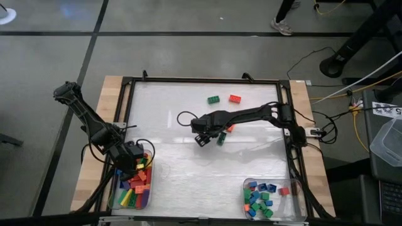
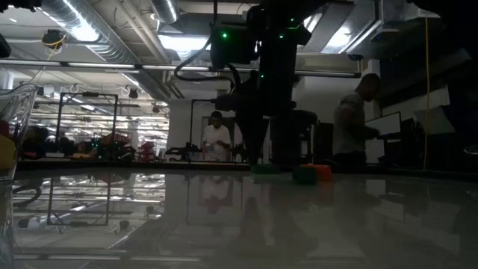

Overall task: Sort blocks by size
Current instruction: Put the large green game piece into the left transparent bin

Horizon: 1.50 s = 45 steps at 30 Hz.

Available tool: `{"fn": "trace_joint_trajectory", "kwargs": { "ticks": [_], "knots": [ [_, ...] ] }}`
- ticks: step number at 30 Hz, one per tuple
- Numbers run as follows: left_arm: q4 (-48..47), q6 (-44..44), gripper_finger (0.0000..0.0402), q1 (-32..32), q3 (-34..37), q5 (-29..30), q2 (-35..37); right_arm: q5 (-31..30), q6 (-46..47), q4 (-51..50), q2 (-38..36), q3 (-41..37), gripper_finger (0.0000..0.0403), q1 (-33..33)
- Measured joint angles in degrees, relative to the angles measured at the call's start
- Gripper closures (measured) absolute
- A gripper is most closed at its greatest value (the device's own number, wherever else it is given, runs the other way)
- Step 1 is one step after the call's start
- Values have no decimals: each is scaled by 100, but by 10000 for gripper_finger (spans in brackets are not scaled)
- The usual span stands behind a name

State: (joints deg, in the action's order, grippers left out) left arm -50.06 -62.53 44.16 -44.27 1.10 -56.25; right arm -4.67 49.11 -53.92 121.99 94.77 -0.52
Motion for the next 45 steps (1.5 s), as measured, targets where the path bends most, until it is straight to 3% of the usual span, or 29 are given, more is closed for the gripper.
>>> {"fn": "trace_joint_trajectory", "kwargs": {
  "ticks": [6, 10, 20, 30, 38, 45],
  "knots": [
    [0, 1, 247, 0, 0, 0, 0, 920, -31, -159, 0, -1, 139, 29],
    [0, -1, 247, 0, 0, 2, 0, 1222, -831, -370, 0, -1, 139, 60],
    [1, -4, 247, 0, 0, 66, -1, 1178, -4292, -565, 0, 101, 139, 134],
    [6, -668, 247, 0, 0, 262, 0, 850, -7479, -1619, 0, 167, 139, 282],
    [8, -948, 247, 0, 0, 415, 0, -227, -8446, -1500, 0, 167, 139, 446],
    [11, -949, 247, 1, 0, 415, 0, -86, -8563, -1417, 0, -17, 139, 443]
  ]
}}
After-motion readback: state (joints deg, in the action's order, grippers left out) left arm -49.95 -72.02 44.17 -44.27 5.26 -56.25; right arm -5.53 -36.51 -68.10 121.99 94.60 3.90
